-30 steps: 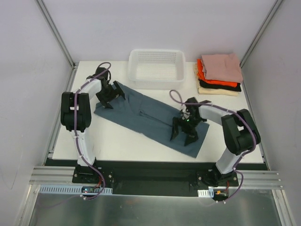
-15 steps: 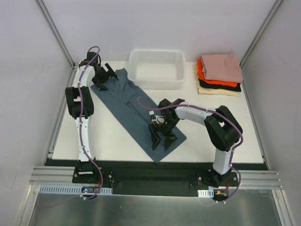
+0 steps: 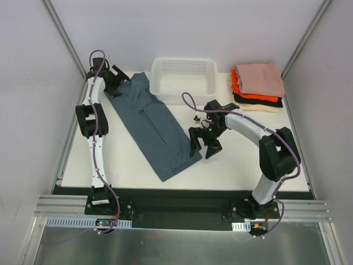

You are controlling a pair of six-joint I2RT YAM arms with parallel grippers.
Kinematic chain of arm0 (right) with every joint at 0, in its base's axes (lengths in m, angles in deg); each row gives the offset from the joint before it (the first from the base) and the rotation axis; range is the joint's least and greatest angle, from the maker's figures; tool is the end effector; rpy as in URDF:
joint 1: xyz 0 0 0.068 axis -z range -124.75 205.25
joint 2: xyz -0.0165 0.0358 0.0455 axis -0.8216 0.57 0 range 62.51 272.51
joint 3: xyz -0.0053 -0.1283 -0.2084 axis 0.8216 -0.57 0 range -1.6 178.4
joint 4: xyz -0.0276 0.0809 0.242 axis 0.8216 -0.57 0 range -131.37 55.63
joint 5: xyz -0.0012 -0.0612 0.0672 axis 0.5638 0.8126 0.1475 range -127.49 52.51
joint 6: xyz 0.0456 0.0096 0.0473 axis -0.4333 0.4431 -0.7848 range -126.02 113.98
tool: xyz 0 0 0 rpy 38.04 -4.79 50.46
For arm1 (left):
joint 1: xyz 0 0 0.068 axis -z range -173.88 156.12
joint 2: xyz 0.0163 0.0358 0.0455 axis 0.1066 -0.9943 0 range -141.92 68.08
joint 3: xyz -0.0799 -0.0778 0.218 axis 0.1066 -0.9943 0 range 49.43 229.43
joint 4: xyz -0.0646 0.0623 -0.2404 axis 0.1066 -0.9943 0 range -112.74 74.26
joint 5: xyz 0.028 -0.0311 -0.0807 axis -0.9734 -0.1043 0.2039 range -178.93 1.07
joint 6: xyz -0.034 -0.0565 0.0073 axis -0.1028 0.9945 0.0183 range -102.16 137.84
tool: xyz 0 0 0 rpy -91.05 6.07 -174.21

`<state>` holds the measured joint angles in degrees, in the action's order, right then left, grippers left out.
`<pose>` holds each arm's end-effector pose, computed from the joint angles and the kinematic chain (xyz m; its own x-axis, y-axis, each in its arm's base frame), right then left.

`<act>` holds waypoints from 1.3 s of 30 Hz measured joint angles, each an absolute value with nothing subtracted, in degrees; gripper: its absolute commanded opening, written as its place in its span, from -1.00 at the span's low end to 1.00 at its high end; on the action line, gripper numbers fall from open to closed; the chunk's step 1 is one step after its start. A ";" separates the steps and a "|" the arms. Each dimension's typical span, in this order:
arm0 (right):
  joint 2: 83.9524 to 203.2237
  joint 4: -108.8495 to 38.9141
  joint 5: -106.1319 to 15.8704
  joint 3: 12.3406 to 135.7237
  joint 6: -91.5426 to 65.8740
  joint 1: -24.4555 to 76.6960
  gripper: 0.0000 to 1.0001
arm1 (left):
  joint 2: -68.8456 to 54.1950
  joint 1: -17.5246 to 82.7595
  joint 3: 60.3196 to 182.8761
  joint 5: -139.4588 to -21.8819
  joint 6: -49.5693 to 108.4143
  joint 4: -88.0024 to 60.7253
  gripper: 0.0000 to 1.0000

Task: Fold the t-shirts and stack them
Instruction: Fold the tshirt

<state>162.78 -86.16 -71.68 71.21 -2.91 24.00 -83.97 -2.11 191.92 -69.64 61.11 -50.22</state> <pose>0.2619 0.1936 0.1719 -0.8105 -0.5444 -0.2162 -0.5635 0.6241 0.5412 0.5596 0.0633 0.1570 -0.5694 -0.7360 -0.3661 -0.3987 0.6367 -0.6600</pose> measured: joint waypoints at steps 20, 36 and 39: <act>138.76 -77.83 -58.92 59.32 -11.01 31.04 0.93 | -39.38 2.76 159.14 -80.05 54.25 -44.84 0.99; 130.12 -70.75 -48.67 50.93 -15.89 31.04 0.93 | -2.81 52.77 103.03 -88.99 54.35 -44.67 0.72; 133.12 -69.14 -50.07 49.82 -16.35 31.04 0.93 | -0.43 56.95 98.20 -88.96 54.73 -45.39 0.48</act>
